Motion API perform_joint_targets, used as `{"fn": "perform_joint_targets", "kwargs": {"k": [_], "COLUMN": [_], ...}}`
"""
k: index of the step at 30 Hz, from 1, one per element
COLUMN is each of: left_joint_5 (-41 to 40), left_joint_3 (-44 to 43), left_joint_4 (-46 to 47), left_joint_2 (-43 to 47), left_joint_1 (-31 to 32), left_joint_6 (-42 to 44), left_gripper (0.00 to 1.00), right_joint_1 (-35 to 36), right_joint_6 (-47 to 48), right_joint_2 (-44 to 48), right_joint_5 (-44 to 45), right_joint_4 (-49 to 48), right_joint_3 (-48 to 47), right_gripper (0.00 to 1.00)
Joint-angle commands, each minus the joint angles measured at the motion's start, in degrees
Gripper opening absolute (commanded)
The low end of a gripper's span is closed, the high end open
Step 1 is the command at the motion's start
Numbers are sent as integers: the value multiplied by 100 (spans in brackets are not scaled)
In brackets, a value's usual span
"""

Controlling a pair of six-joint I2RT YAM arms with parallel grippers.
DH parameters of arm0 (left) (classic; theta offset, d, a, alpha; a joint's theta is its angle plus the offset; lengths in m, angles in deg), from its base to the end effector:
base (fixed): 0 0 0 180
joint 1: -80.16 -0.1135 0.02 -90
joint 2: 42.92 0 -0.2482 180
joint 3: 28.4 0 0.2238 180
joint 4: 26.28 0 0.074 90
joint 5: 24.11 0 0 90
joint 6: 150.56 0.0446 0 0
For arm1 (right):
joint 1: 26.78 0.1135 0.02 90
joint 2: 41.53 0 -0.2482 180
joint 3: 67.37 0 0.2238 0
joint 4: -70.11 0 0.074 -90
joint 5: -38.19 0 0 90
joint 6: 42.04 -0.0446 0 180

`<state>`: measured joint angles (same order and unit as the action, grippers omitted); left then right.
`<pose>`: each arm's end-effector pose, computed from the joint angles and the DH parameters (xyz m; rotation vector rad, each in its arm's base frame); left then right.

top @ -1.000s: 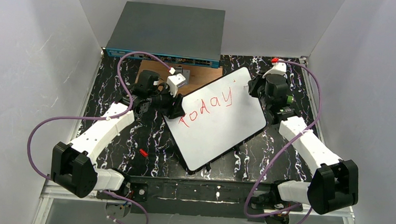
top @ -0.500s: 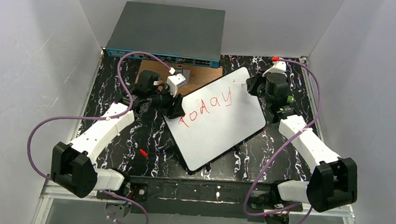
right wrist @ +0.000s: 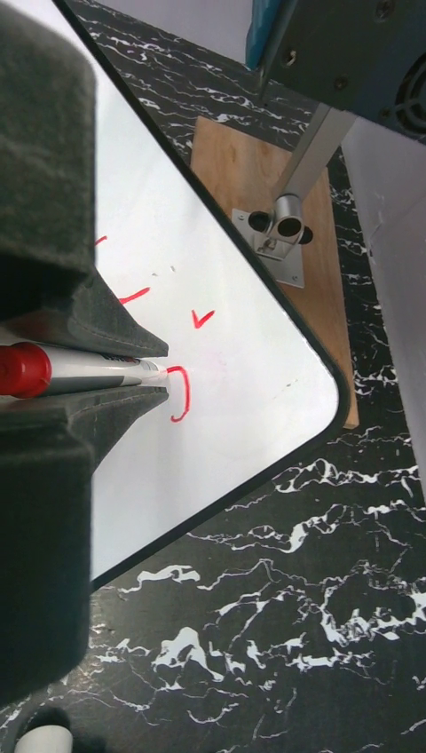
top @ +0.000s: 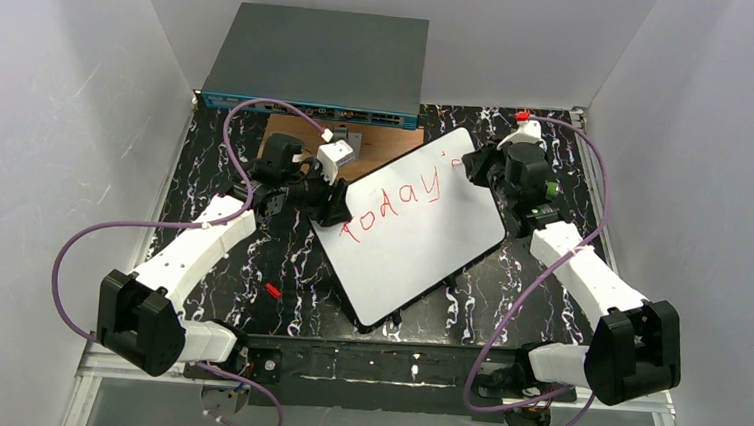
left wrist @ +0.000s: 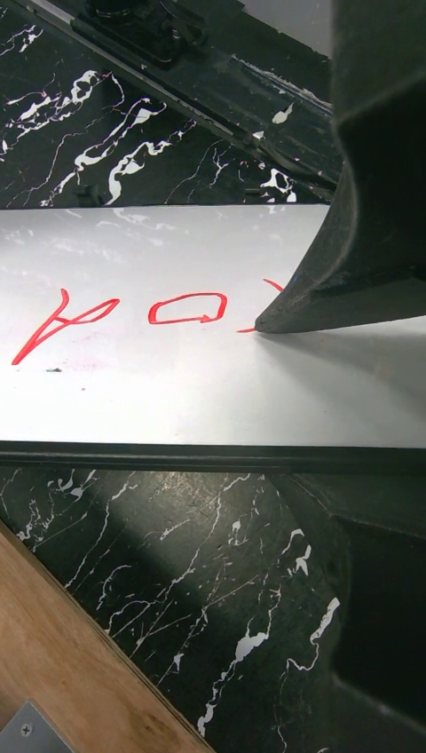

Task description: Write a sentence on the whiteboard

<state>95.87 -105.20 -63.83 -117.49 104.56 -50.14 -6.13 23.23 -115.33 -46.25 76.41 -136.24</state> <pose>0.2362 -0.1316 0.2963 0.9309 1.9700 -0.7094 0.2728 0.0982 0.3096 0.1351 1.7866 0.4867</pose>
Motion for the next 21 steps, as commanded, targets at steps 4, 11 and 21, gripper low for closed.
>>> {"fn": "perform_joint_targets", "kwargs": {"k": [4,11,21], "left_joint_5": [237,237,224], "left_joint_3": [-25,-15,-18], "left_joint_4": [-392,-410,-434], "left_joint_2": [-32,-27,-11], "left_joint_1": [232,232,232], "left_joint_6": [706,700,699], "left_gripper": [0,0,0], "right_joint_1": [45,45,27], "right_joint_6": [-3,140,242], "right_joint_2": [137,188,221], "right_joint_5": [-61,226,370], "right_joint_4": [9,128,196], "right_joint_3": [255,294,341], "right_gripper": [1,1,1]}}
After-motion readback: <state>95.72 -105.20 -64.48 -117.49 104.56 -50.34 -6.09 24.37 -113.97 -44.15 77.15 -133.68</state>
